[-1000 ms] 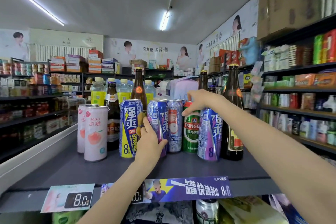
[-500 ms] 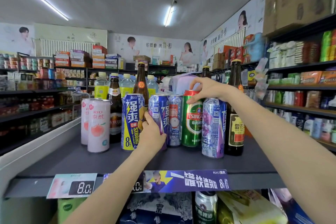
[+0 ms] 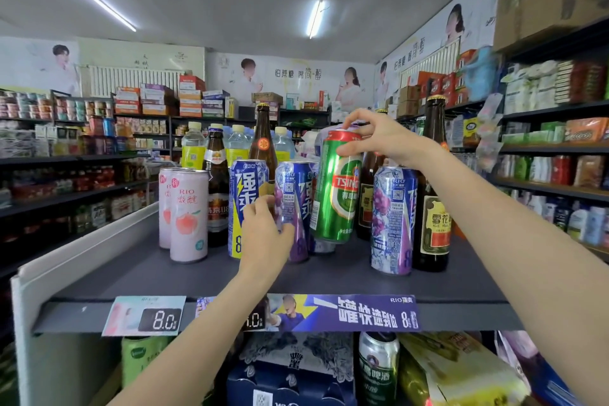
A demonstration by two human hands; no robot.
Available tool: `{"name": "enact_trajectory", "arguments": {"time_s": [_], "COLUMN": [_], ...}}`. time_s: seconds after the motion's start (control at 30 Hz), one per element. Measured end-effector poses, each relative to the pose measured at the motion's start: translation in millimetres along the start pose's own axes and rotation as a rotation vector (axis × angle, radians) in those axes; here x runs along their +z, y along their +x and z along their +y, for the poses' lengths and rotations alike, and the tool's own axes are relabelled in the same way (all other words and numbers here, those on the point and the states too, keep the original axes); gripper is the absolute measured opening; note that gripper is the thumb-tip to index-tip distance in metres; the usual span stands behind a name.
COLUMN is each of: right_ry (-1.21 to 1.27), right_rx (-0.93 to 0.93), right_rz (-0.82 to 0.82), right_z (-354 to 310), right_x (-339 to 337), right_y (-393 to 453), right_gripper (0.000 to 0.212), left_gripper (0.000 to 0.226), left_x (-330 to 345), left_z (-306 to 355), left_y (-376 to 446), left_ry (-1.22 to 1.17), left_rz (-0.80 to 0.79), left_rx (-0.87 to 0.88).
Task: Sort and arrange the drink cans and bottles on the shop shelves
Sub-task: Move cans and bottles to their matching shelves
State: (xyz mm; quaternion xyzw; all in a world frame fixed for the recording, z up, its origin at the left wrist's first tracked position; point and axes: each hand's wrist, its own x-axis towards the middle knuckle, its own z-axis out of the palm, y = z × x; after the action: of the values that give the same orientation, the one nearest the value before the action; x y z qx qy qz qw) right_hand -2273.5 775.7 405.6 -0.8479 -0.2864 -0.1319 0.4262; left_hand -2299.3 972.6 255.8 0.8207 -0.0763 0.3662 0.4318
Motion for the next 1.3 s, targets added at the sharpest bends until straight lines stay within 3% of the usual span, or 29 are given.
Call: {"name": "enact_trajectory", "arguments": {"time_s": [0.17, 0.33, 0.47, 0.67, 0.8, 0.93, 1.17, 1.3], "right_ry": [0.014, 0.022, 0.047, 0.025, -0.073, -0.151, -0.095, -0.030], "right_rx": [-0.080, -0.159, -0.139, 0.039, 0.157, 0.301, 0.561, 0.676], "right_rz": [-0.038, -0.060, -0.105, -0.125, -0.095, 0.007, 0.334, 0.559], "right_z": [-36.5, -57.2, -47.5, 3.9, 47.9, 103.1, 204.2, 248.8], "right_x": [6.4, 17.4, 31.4, 56.4, 77.2, 107.2, 171.1, 205.6], "right_y": [-19.4, -79.8, -141.7, -221.2, -263.0, -309.9, -386.1, -395.5], "right_gripper": [0.045, 0.045, 0.049, 0.057, 0.045, 0.048, 0.067, 0.071], "left_gripper": [0.034, 0.028, 0.025, 0.033, 0.033, 0.032, 0.032, 0.038], "left_x": [-18.6, -47.4, -48.1, 5.5, 31.7, 42.6, 76.7, 93.2], "left_z": [-11.9, -22.0, -52.4, -91.0, -115.8, -140.9, -137.7, -140.7], "left_y": [-9.5, -59.3, -127.9, -151.3, -165.4, -203.8, -270.5, -288.6], "left_ry": [-0.078, -0.106, -0.021, 0.072, 0.208, 0.258, 0.382, 0.349], "left_rz": [0.088, 0.209, -0.014, -0.287, -0.389, -0.457, -0.519, -0.659], "left_rx": [0.046, 0.331, 0.625, 0.437, 0.346, 0.371, 0.671, 0.841]}}
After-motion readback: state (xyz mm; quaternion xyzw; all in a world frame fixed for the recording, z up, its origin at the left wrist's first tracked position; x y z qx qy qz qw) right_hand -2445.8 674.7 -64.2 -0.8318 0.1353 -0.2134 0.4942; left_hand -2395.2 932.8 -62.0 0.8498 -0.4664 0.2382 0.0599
